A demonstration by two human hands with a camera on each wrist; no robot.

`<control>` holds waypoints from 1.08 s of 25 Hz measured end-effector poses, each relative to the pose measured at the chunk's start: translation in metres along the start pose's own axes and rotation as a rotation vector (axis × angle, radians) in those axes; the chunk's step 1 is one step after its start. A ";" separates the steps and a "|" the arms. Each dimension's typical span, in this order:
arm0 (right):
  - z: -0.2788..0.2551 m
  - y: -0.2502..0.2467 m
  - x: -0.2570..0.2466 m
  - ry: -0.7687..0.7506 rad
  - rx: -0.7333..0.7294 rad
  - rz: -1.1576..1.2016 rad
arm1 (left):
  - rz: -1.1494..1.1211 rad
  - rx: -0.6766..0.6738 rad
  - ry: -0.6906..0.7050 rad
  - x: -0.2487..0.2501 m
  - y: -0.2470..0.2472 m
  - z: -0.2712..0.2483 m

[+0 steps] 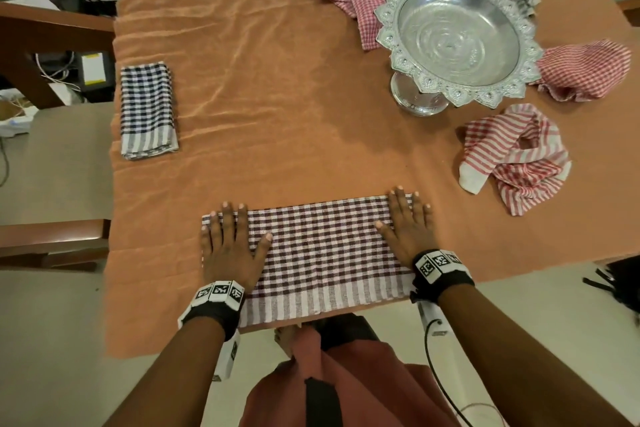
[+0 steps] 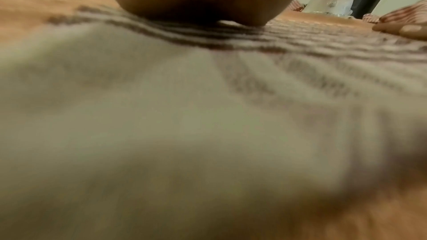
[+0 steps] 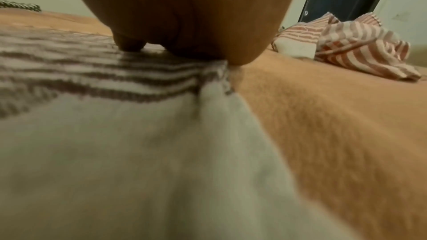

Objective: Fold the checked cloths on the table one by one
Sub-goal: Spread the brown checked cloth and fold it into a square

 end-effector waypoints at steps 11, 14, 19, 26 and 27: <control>-0.113 0.030 -0.130 -0.344 0.024 0.211 | 0.101 0.170 0.265 0.063 0.032 -0.054; -0.111 0.059 -0.126 -0.372 0.053 0.091 | 0.139 0.068 0.271 0.049 0.044 -0.060; -0.096 0.062 -0.078 -0.271 0.145 -0.007 | 0.146 0.051 0.216 0.019 0.040 -0.071; -0.077 0.057 0.006 -0.014 0.167 0.007 | 0.108 0.023 0.095 -0.002 0.029 -0.081; -0.076 0.058 0.004 -0.015 0.172 0.023 | 0.094 0.011 0.099 -0.001 0.029 -0.080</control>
Point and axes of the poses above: each hand's wrist, its own z-axis towards the middle knuckle, its own y-axis out of the palm, x = y × z, the point moved 1 cm from there along z, towards the middle knuckle, and after that the axes turned 15 degrees about y, right-handed, at the moved point
